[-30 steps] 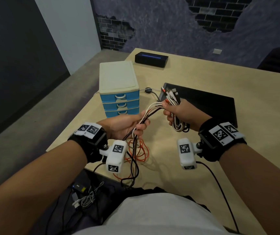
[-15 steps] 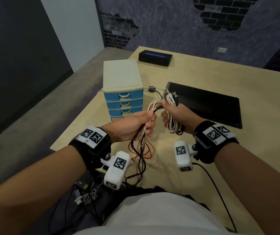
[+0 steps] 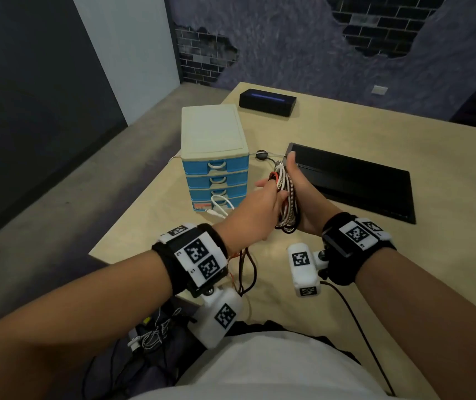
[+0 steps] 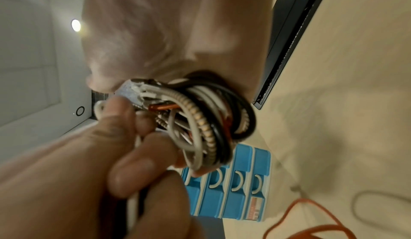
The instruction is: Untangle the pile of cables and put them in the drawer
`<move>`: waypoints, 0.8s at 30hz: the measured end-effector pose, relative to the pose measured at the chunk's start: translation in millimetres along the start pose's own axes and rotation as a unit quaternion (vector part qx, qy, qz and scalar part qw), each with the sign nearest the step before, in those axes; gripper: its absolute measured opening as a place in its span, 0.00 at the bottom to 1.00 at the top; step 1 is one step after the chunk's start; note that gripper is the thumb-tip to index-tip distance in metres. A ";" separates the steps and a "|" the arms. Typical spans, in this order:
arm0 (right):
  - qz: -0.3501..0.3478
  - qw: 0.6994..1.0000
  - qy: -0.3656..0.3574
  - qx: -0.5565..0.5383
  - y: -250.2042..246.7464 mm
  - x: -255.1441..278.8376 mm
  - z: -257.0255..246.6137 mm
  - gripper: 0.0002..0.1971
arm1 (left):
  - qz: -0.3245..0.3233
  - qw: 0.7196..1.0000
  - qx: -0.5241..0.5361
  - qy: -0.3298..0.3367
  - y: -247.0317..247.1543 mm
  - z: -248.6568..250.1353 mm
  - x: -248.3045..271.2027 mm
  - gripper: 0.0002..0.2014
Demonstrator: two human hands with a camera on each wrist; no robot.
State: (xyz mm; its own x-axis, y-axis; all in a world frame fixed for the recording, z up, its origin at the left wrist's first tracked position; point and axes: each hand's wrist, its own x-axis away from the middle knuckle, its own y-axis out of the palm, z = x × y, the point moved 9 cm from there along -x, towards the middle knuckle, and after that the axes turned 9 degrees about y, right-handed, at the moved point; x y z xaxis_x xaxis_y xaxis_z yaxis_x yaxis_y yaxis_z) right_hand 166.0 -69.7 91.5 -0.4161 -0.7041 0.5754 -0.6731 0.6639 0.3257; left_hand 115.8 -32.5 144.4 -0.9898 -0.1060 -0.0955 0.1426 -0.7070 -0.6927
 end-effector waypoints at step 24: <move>0.196 0.958 -0.173 0.122 -30.9 -7.6 -38.0 0.20 | -0.221 0.973 -0.067 0.017 6.5 -9.3 -16.1 0.11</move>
State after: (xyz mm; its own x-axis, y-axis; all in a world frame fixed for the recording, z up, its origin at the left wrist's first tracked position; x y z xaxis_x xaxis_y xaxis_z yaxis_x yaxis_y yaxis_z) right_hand 213.1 -75.3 105.5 -0.8149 -0.4825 0.3210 -0.5295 0.8451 -0.0737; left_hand 132.6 -28.9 134.8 -0.9540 0.2121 0.2120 -0.2975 -0.5803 -0.7581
